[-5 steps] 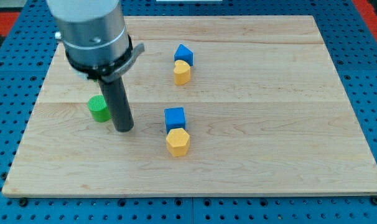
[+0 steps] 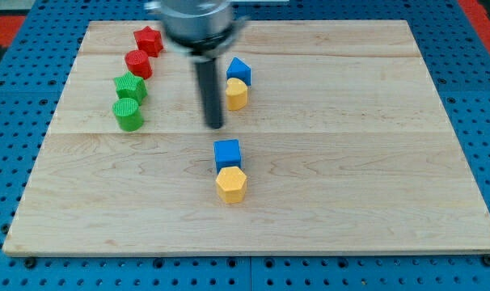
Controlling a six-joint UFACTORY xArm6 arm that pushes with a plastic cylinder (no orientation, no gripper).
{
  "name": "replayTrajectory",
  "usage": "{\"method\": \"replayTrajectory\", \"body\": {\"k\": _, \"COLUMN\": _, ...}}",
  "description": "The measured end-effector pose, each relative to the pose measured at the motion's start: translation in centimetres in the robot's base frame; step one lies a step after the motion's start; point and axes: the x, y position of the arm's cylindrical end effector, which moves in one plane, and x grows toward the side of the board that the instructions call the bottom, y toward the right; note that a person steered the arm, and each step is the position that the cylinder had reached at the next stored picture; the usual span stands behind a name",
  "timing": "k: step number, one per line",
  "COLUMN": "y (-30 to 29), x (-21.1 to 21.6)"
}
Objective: Move blue triangle and yellow heart towards the top of the blue cube
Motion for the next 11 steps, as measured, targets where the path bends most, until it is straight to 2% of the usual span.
{"method": "replayTrajectory", "body": {"k": 1, "y": 8.2, "x": -3.0}}
{"method": "replayTrajectory", "body": {"k": 3, "y": 6.9, "x": -14.7}}
{"method": "replayTrajectory", "body": {"k": 4, "y": 3.1, "x": -13.6}}
{"method": "replayTrajectory", "body": {"k": 5, "y": 1.6, "x": -9.1}}
{"method": "replayTrajectory", "body": {"k": 7, "y": -0.3, "x": -7.8}}
{"method": "replayTrajectory", "body": {"k": 9, "y": -0.7, "x": -1.2}}
{"method": "replayTrajectory", "body": {"k": 10, "y": -0.9, "x": -0.8}}
{"method": "replayTrajectory", "body": {"k": 11, "y": 1.5, "x": -3.1}}
